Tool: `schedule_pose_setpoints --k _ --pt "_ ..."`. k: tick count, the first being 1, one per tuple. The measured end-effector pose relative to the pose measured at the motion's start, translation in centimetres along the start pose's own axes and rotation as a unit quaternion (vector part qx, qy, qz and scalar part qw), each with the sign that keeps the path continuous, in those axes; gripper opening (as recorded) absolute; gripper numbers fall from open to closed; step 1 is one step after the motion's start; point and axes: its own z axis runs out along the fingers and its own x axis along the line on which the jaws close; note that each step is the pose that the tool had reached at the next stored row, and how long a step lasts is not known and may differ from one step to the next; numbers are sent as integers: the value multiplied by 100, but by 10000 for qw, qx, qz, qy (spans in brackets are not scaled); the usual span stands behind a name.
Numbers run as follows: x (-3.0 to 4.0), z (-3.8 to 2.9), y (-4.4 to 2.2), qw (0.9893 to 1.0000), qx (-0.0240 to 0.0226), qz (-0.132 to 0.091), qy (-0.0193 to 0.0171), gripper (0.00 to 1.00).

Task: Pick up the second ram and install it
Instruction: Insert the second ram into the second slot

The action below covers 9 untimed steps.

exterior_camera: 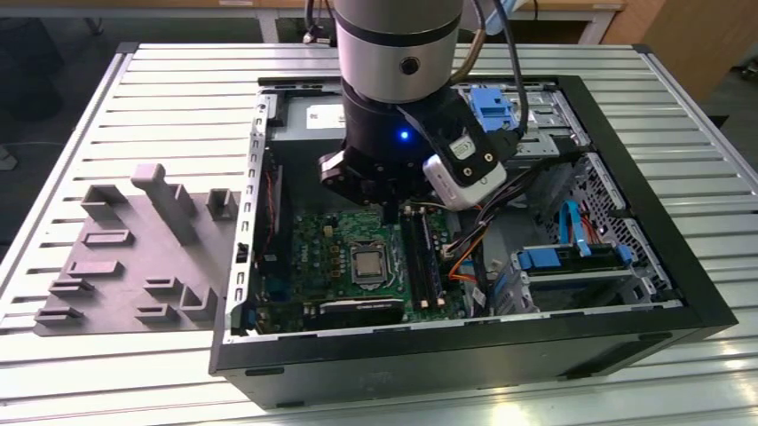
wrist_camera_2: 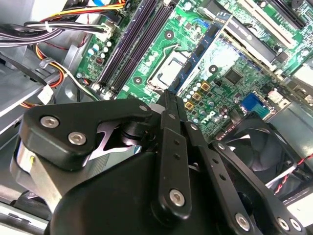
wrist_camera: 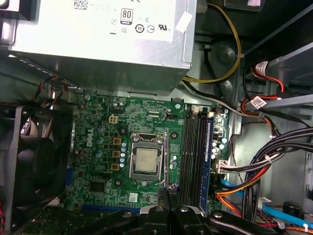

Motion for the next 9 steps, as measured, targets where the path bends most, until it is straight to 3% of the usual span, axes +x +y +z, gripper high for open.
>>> schedule_pose_setpoints --k 9 --pt "-15 2 -1 10000 0 0 0 11"
